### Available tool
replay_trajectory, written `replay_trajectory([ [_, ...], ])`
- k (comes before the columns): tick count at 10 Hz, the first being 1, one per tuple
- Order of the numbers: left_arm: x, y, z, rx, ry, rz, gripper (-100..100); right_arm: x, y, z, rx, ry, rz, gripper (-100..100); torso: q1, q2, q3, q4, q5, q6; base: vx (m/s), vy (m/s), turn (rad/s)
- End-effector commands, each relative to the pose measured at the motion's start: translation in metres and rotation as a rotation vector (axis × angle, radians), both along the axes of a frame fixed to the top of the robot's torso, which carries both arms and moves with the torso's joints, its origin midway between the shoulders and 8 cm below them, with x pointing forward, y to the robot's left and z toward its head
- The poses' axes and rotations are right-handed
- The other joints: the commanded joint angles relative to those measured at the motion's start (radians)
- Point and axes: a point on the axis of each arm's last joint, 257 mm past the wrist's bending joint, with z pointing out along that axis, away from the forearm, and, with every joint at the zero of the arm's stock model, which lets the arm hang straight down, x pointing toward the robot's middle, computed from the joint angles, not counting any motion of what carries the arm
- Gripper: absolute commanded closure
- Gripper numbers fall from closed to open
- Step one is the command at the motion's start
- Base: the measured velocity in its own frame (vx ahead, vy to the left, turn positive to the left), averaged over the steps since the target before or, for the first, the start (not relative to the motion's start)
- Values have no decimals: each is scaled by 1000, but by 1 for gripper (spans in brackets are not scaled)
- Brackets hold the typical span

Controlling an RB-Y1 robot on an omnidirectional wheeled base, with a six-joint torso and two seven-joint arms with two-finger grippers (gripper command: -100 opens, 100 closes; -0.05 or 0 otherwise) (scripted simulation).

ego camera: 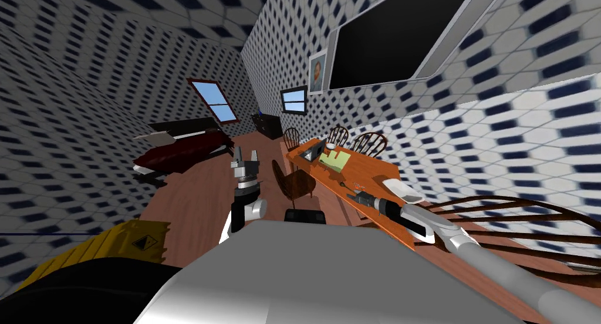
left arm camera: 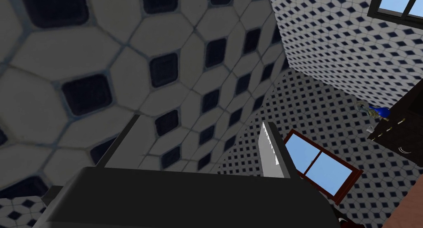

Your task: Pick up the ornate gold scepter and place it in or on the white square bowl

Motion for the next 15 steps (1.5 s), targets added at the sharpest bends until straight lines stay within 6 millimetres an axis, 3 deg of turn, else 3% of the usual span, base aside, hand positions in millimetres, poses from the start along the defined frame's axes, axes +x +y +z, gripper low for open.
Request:
replay_trajectory([
  [1, 0, 0, 0, 0, 0, 0, 0, -10, -22, -3, -55, 26, 2, -100, 0, 0, 0, 0, 0, 0, 22, 19, 240],
  [6, 0, 0, 0, 0, 0, 0, 0, -43, -87, -22, -217, 108, 0, -100, 0, -1, 0, 0, 0, 0, 32, 19, 187],
  [9, 0, 0, 0, 0, 0, 0, 0, -91, -143, -47, -361, 203, -6, -100, -1, -3, -2, -1, 0, 0, 77, 8, 248],
  [13, 0, 0, 0, 0, 0, 0, 0, -143, -176, -74, -462, 294, -6, -100, -3, 1, 1, 0, -1, 1, 22, -29, 117],
  [15, 0, 0, 0, 0, 0, 0, 0, -143, -176, -74, -462, 294, -6, -100, -2, 2, 1, 0, -1, 1, 3, -11, 32],
])
